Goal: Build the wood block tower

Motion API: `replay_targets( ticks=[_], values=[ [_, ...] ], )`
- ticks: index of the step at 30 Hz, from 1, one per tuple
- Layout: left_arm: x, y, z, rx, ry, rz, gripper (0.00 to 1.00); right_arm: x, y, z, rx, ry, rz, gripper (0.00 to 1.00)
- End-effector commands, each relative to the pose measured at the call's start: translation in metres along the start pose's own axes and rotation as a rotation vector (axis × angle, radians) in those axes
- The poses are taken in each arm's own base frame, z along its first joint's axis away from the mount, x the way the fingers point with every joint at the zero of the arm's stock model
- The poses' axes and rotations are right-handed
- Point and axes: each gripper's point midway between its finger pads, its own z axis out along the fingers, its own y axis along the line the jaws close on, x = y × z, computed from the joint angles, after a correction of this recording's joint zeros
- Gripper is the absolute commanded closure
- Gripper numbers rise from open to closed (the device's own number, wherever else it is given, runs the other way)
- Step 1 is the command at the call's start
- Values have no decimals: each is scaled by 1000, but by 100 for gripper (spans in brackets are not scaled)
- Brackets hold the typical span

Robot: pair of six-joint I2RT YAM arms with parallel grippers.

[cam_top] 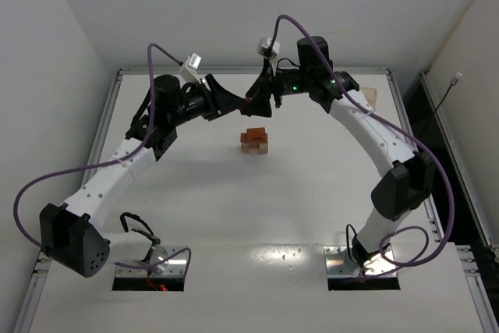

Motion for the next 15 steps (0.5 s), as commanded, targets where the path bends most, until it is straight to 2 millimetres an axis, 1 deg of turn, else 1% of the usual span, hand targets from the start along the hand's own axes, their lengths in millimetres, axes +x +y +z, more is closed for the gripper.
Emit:
replay_targets(
  ticks=[1,2,3,5,6,8,10,11,13,14,15],
  values=[
    [-13,-26,0,66,-32,29,100,-27,6,0,-8,-49,-65,32],
    [-13,-26,0,66,-32,29,100,-27,9,3,-18,-47,-67,32],
    [-13,-26,0,66,-32,29,100,-27,8,3,-9,-46,-67,33],
    [-15,-29,0,72,-38,33,100,-25,12,6,-18,-39,-62,40],
    [-15,-29,0,72,-38,43,100,-25,12,6,-18,-39,-62,47],
    [-14,-27,0,66,-33,39,100,-25,10,6,-9,-38,-61,56],
    [-17,-30,-1,72,-38,43,100,-22,8,8,-10,-33,-54,64],
    [-18,-29,-1,66,-45,42,100,-22,8,8,-10,-33,-54,64],
    [-18,-29,-1,66,-45,42,100,-22,8,8,-10,-33,-54,69],
    [-18,-29,-1,66,-45,42,100,-22,6,8,-1,-32,-54,69],
    [-18,-29,-1,66,-45,42,100,-19,6,9,-1,-27,-46,71]
  ],
)
